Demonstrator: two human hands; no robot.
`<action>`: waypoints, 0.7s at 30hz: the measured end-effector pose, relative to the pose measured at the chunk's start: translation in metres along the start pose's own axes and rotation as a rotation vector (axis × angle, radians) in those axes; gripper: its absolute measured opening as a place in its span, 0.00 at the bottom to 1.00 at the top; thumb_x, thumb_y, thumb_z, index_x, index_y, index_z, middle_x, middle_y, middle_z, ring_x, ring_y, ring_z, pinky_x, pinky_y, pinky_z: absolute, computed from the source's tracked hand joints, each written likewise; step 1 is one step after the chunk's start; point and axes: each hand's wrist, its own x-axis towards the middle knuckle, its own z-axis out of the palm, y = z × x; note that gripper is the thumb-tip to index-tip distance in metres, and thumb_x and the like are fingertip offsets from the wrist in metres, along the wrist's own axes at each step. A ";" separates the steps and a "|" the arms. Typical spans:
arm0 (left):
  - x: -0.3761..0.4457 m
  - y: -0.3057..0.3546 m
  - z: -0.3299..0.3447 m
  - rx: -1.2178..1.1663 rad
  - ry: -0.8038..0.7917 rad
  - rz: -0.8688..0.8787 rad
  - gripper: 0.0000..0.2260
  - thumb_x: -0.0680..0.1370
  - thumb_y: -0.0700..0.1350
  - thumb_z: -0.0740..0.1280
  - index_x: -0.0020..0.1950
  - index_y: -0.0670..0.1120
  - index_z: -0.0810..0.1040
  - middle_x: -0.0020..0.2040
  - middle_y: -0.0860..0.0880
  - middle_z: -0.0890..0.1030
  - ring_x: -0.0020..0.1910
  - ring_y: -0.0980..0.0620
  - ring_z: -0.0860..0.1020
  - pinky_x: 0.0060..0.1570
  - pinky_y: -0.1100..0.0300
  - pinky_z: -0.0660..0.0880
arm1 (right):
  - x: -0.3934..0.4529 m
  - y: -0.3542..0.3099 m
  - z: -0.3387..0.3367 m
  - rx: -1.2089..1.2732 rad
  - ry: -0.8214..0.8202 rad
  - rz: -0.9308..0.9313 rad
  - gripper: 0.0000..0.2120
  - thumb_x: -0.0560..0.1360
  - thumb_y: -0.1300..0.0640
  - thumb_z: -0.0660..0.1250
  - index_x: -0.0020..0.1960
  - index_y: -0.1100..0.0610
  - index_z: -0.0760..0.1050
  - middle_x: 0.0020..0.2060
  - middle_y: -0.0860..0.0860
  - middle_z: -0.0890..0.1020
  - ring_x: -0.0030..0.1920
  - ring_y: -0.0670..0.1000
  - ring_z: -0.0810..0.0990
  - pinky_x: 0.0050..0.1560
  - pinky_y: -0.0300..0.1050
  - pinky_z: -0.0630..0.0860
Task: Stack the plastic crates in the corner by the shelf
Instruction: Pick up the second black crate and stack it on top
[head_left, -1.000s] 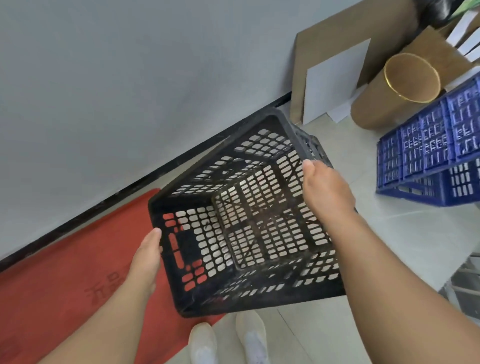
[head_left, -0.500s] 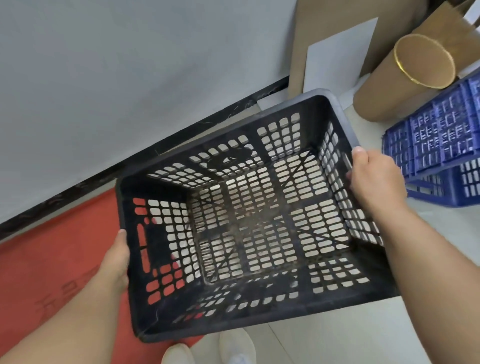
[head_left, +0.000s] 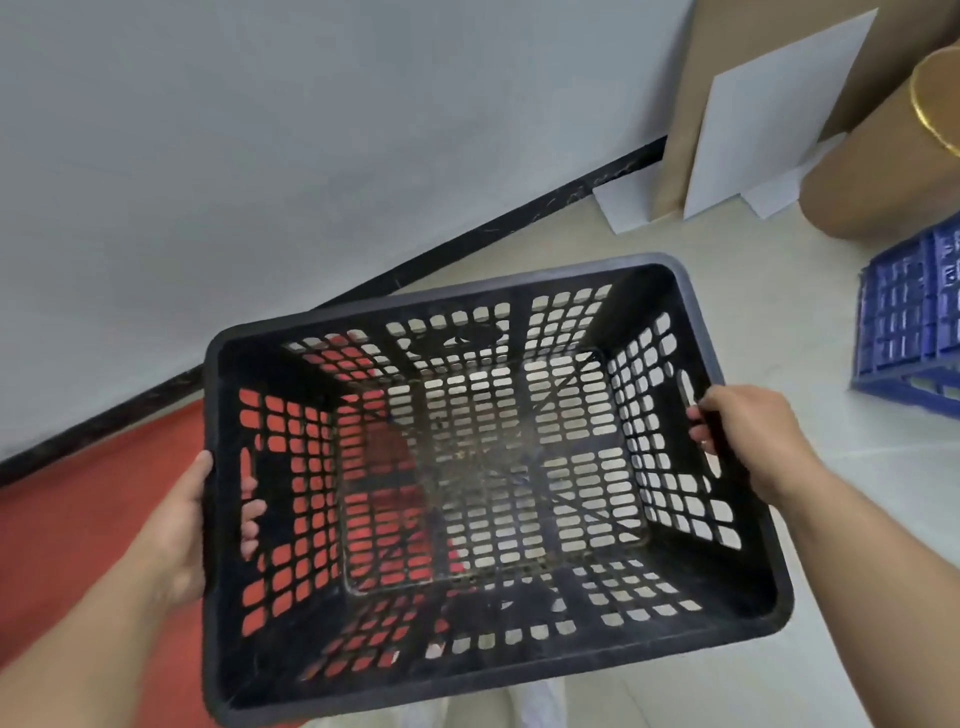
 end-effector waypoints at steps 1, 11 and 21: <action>-0.008 -0.002 -0.019 -0.039 0.039 0.020 0.25 0.77 0.65 0.53 0.46 0.44 0.75 0.33 0.47 0.76 0.20 0.53 0.72 0.21 0.64 0.72 | -0.008 -0.002 0.012 -0.014 -0.061 -0.008 0.08 0.74 0.64 0.59 0.38 0.62 0.74 0.37 0.60 0.78 0.36 0.56 0.74 0.37 0.46 0.71; -0.010 -0.050 -0.208 -0.298 0.309 0.043 0.22 0.78 0.62 0.53 0.45 0.45 0.74 0.21 0.52 0.75 0.17 0.56 0.71 0.20 0.70 0.69 | -0.086 -0.012 0.170 -0.205 -0.439 -0.072 0.18 0.80 0.50 0.52 0.49 0.59 0.77 0.37 0.55 0.79 0.39 0.54 0.77 0.38 0.46 0.73; 0.046 -0.074 -0.342 -0.263 0.387 0.044 0.20 0.80 0.55 0.50 0.44 0.44 0.74 0.22 0.50 0.78 0.20 0.56 0.76 0.23 0.67 0.72 | -0.135 -0.003 0.330 -0.213 -0.408 -0.151 0.17 0.79 0.54 0.53 0.52 0.64 0.76 0.36 0.57 0.77 0.38 0.56 0.75 0.38 0.47 0.70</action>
